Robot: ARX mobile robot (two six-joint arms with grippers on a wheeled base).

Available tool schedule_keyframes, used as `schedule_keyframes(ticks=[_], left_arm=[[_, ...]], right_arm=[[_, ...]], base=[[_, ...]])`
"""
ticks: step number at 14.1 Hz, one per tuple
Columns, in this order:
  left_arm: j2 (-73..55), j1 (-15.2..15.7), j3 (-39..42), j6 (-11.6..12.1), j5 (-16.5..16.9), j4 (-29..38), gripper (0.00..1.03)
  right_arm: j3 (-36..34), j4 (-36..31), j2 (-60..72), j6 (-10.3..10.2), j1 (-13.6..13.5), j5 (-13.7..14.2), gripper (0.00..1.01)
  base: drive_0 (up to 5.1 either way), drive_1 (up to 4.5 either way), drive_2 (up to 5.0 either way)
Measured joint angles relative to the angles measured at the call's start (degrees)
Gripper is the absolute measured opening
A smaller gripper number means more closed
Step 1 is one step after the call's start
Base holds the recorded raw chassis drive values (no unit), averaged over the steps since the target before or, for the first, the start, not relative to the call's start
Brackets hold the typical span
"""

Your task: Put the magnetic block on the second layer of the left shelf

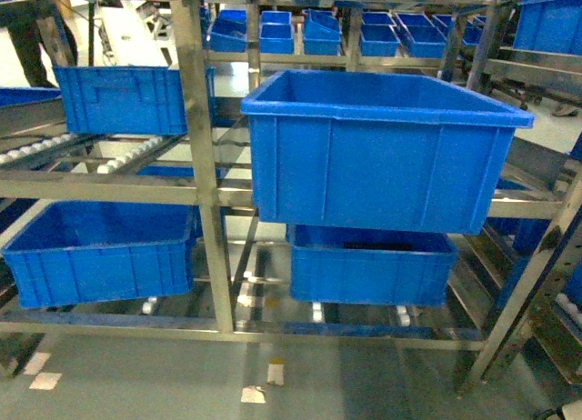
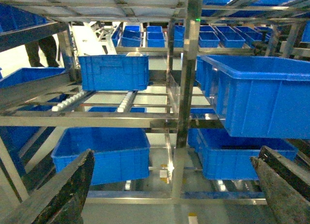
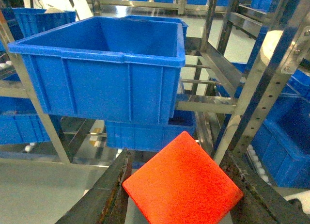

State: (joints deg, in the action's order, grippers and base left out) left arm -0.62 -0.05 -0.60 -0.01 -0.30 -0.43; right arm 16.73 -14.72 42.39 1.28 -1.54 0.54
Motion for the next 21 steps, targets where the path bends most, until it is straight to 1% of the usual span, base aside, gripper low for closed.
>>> schedule_keyframes(ticks=[2, 17, 21], left_arm=[[-0.02, 0.00, 0.00, 0.00, 0.13, 0.22, 0.98], [-0.02, 0.00, 0.00, 0.00, 0.24, 0.24, 0.98], [0.00, 0.00, 0.00, 0.00, 0.31, 0.11, 0.98]], right_arm=[[0.00, 0.20, -0.07, 0.00, 0.04, 0.07, 0.48], [0.00, 0.15, -0.11, 0.00, 0.04, 0.11, 0.48], [0.00, 0.20, 0.20, 0.00, 0.04, 0.11, 0.48]], base=[[0.0, 0.00, 0.0], [0.0, 4.23, -4.3], [0.0, 0.00, 0.0]])
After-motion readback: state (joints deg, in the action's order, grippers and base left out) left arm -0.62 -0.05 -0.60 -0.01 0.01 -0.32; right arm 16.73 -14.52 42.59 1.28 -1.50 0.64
